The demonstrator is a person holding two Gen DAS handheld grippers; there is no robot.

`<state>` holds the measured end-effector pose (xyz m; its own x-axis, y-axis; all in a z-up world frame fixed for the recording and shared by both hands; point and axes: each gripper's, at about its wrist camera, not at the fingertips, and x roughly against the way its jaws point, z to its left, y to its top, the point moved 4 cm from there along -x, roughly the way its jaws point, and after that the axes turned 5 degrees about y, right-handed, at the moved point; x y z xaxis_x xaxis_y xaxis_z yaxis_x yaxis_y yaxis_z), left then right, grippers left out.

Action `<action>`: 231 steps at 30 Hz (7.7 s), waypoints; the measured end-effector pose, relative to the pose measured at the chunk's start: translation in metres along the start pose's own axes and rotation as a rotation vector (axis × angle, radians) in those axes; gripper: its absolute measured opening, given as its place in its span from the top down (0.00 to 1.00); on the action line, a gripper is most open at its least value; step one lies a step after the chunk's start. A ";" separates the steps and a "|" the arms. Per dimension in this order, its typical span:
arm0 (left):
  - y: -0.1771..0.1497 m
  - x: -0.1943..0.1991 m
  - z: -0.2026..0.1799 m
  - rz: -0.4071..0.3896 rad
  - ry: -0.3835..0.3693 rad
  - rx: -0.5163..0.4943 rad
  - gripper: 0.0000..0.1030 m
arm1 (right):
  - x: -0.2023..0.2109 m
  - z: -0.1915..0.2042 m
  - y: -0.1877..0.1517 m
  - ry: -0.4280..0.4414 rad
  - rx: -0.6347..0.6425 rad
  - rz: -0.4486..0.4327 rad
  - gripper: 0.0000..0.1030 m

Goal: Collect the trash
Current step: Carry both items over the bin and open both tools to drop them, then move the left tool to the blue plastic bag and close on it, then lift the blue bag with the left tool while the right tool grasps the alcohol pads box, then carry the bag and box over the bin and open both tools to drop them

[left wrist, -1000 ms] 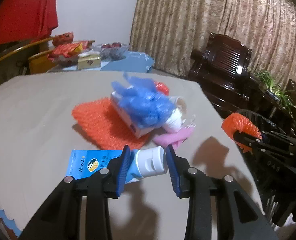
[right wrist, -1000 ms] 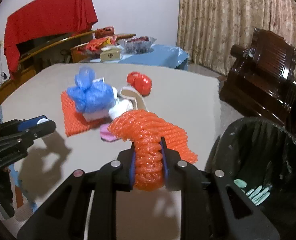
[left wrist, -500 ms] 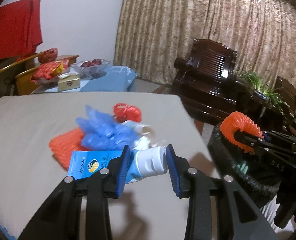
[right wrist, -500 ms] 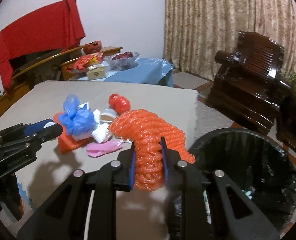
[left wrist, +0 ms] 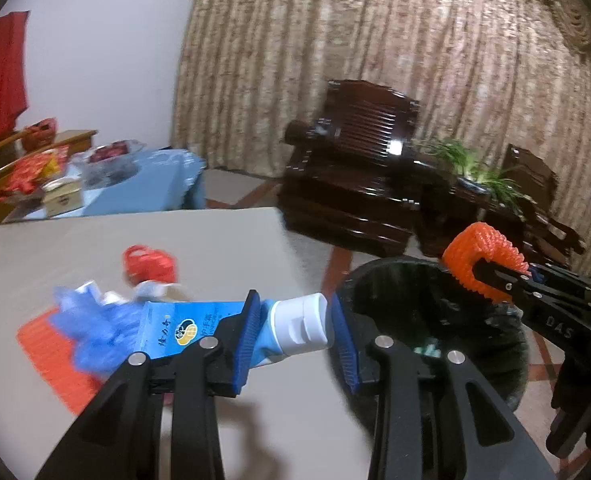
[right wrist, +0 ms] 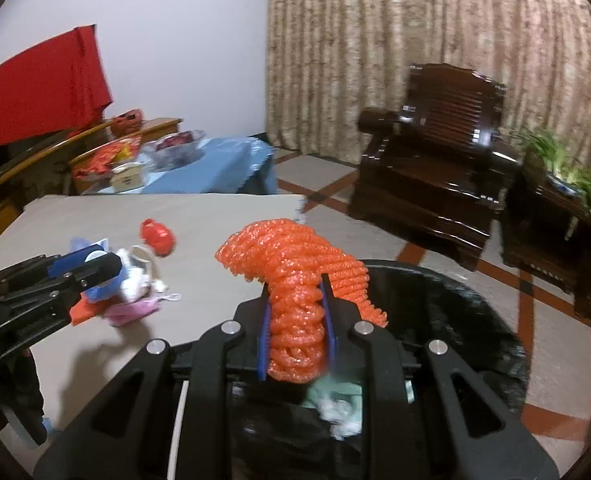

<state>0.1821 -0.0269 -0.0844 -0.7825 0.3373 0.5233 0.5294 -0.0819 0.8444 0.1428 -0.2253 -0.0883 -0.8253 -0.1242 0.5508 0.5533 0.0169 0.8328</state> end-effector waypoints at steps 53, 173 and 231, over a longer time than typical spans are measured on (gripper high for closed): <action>0.009 -0.056 -0.057 0.047 -0.055 -0.055 0.09 | -0.005 -0.093 -0.062 -0.135 -0.173 0.089 0.08; -0.127 0.051 0.267 0.145 0.357 0.342 0.60 | -0.205 0.308 -0.032 0.418 0.338 0.254 0.48; -0.006 -0.041 -0.095 0.076 -0.104 -0.073 0.58 | 0.009 -0.059 -0.049 -0.057 -0.101 0.047 0.48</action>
<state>0.1799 -0.1298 -0.1005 -0.7012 0.4223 0.5745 0.5574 -0.1777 0.8110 0.1153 -0.2862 -0.1276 -0.8016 -0.0688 0.5939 0.5978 -0.0787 0.7978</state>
